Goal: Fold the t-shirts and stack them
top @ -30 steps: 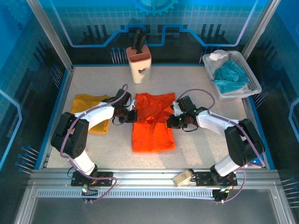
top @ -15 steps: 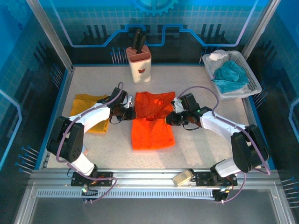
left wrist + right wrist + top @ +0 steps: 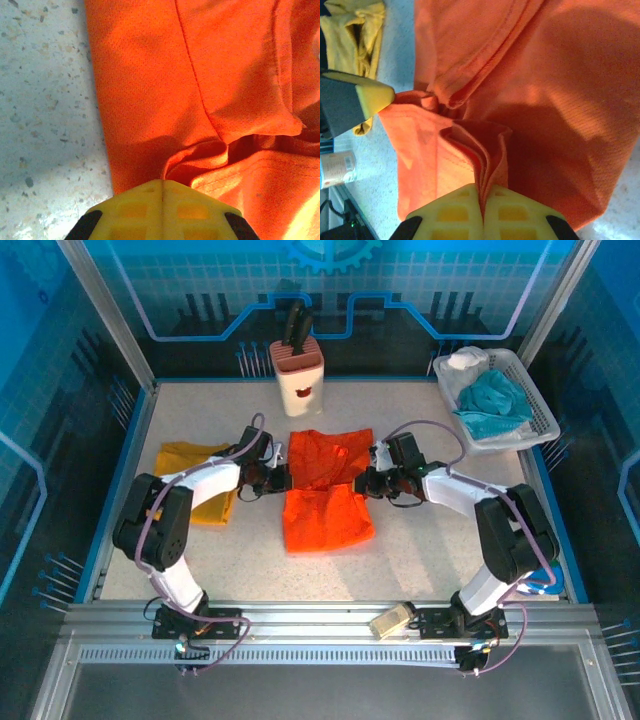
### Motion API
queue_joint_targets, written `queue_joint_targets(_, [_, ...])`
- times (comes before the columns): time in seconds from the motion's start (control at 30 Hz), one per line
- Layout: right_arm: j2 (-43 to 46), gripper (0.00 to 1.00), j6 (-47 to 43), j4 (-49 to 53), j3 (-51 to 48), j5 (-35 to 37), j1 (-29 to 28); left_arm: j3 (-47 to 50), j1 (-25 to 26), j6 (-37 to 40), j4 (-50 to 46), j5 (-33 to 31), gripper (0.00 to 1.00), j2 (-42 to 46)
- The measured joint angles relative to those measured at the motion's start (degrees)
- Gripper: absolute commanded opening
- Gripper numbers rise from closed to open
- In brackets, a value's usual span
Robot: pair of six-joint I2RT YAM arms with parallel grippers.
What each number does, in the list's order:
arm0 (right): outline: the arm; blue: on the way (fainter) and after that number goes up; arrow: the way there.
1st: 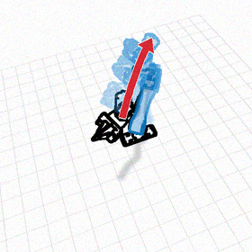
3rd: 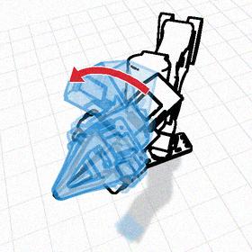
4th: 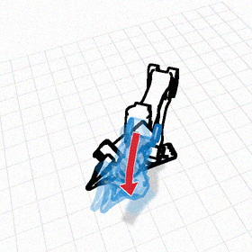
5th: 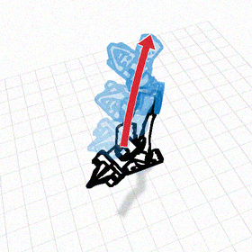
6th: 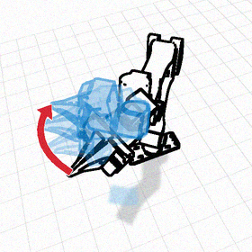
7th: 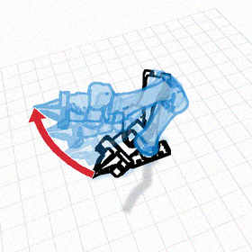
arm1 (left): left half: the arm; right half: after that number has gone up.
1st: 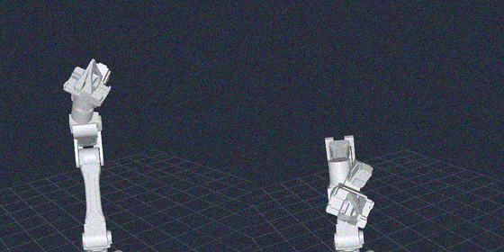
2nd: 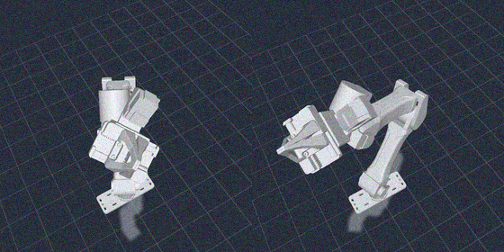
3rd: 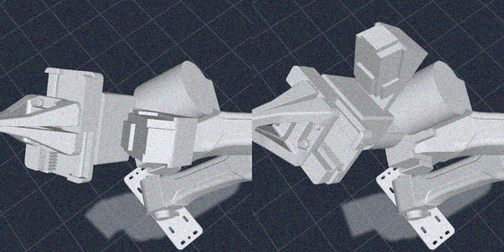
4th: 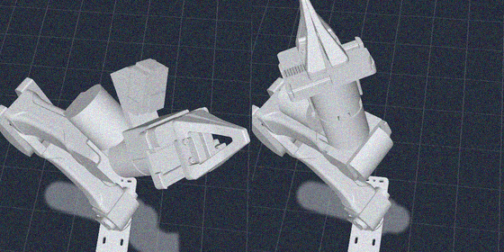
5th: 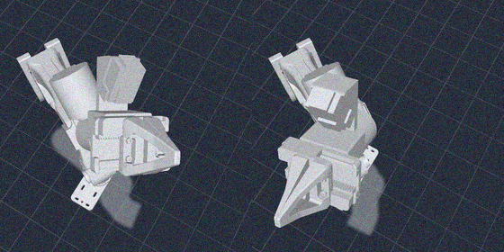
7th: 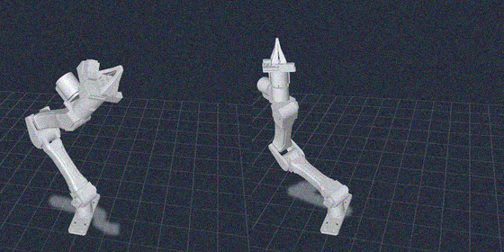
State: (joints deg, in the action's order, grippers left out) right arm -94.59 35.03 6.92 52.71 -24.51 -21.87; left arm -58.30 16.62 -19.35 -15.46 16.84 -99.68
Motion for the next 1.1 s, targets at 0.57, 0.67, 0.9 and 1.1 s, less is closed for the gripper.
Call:
queue_joint_targets(0.57, [-10.93, 0.38, 0.07, -0.15, 4.59, 1.44, 4.98, -6.08, -1.46, -0.20, -3.82, -1.75, 0.38, -3.63])
queue_joint_targets(0.67, [-10.21, 0.64, -1.55, 0.92, 5.60, 1.44, 5.03, -6.16, -1.46, -0.22, -6.25, -1.81, 0.40, -0.31])
queue_joint_targets(0.9, [-1.09, 0.84, -4.83, 7.69, 6.86, 1.22, 5.05, -5.44, 1.77, -3.28, -9.62, -1.81, 0.40, 7.63])
queue_joint_targets(1.1, [8.70, 0.81, -5.70, 11.17, 4.44, -2.67, 4.79, -0.59, 9.86, -9.73, -8.15, -0.90, 0.41, 10.36])
